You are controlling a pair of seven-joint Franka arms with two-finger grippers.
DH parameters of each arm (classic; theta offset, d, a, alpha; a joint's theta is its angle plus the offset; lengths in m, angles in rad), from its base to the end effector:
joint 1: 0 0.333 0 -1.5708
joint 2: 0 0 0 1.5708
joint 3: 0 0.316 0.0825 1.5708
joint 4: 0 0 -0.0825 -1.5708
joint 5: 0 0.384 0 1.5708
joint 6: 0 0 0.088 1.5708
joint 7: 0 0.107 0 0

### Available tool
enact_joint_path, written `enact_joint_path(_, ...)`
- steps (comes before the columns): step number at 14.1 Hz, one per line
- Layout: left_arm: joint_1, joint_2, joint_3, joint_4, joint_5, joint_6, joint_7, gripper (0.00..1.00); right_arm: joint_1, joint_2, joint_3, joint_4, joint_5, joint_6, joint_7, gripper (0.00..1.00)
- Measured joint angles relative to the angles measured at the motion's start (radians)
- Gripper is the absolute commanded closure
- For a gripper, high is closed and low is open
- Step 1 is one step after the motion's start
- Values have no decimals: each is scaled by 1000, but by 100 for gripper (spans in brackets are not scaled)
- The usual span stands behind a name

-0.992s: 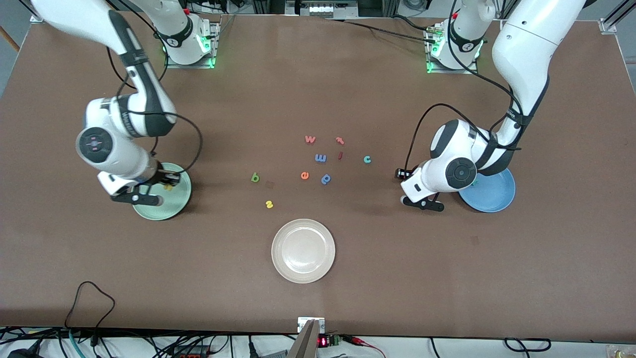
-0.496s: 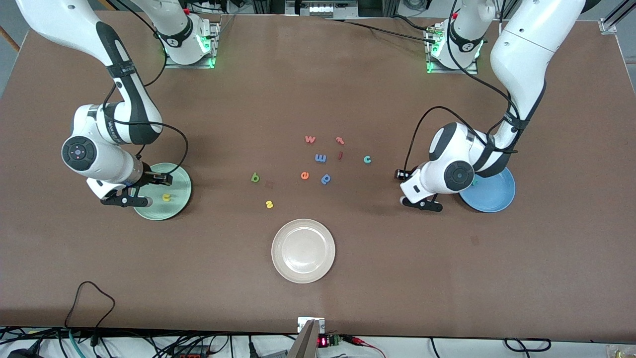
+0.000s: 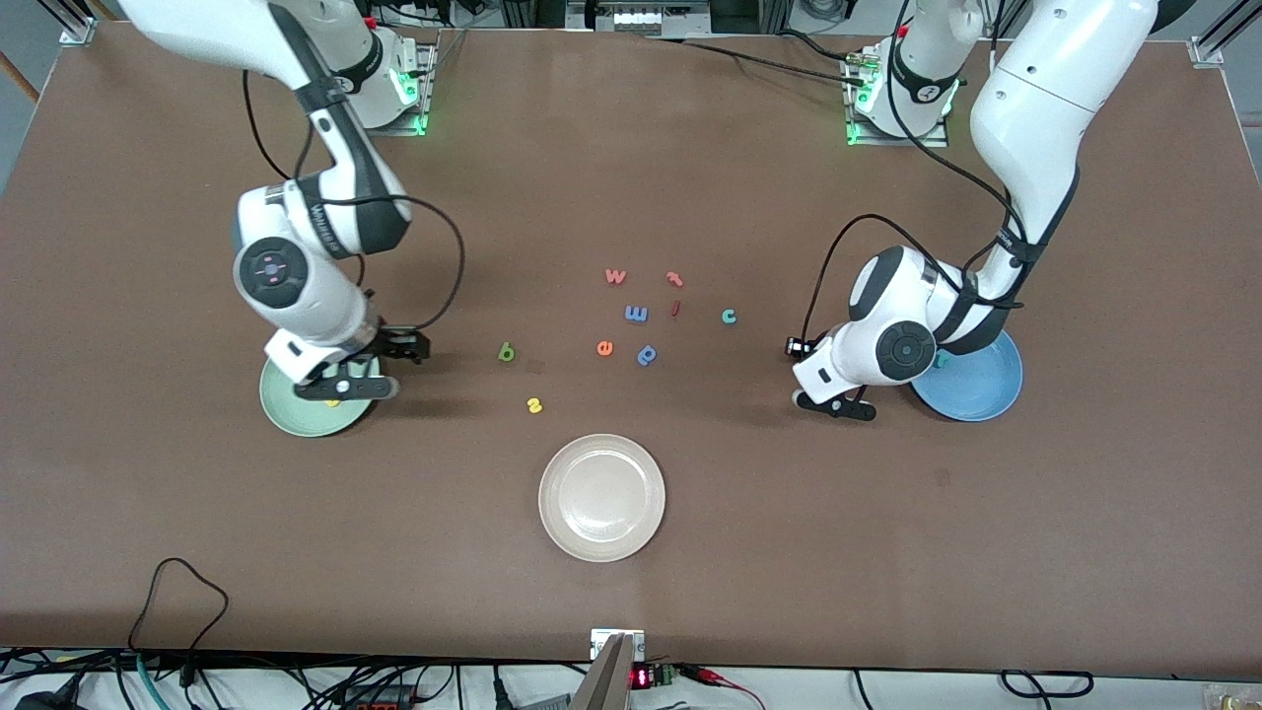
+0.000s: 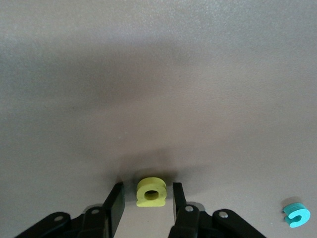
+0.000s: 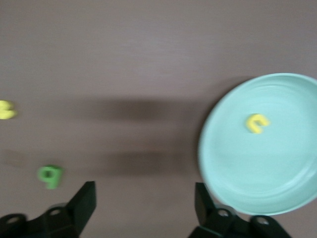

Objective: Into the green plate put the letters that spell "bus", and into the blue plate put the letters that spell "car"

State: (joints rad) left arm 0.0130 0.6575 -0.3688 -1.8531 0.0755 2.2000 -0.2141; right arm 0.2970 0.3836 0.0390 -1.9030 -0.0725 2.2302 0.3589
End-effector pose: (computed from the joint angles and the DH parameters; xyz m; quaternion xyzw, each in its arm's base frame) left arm 0.5746 -0.2040 0.1664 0.9846 -0.0757 -0.1506 0.0471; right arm 0.5870 0.2014 0.2938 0.9993 0.0103 -0.0192 0.0289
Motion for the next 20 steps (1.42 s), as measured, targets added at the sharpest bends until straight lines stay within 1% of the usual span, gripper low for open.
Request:
enact_joint_path(2, -1, 0, 0, 0, 4, 0, -14, 60, 59, 34, 0, 33, 4, 0, 99, 29)
enact_joint_path(3, -2, 0, 1, 0, 8, 0, -21, 60, 83, 58, 0, 49, 5, 0, 140, 36)
enact_joint_path(4, -4, 0, 1, 0, 11, 0, -33, 60, 105, 83, 0, 60, 5, 3, 179, 37)
enact_joint_path(6, -11, 0, 1, 0, 18, 0, -51, 61, 142, 137, 0, 68, 5, 49, 237, 37)
enact_joint_path(8, -16, 0, 2, 0, 21, 0, -57, 69, 172, 180, 0, 71, 5, 89, 273, 37)
enact_joint_path(9, -16, -1, 2, 1, 22, 0, -58, 76, 180, 193, 0, 72, 5, 101, 277, 37)
enact_joint_path(11, -16, -1, 3, 1, 22, -2, -58, 85, 185, 208, 0, 75, 5, 114, 280, 37)
enact_joint_path(13, -16, -1, 3, 1, 24, -3, -58, 91, 185, 212, -1, 76, 5, 115, 280, 37)
enact_joint_path(16, -20, -4, 3, 1, 39, -5, -58, 92, 185, 222, -1, 76, 5, 128, 287, 37)
enact_joint_path(18, -13, -15, 5, 10, 40, -32, -63, 92, 188, 240, -1, 76, 5, 141, 300, 38)
enact_joint_path(20, 36, -53, 10, 25, 43, -84, -68, 92, 195, 255, -1, 76, 5, 148, 307, 40)
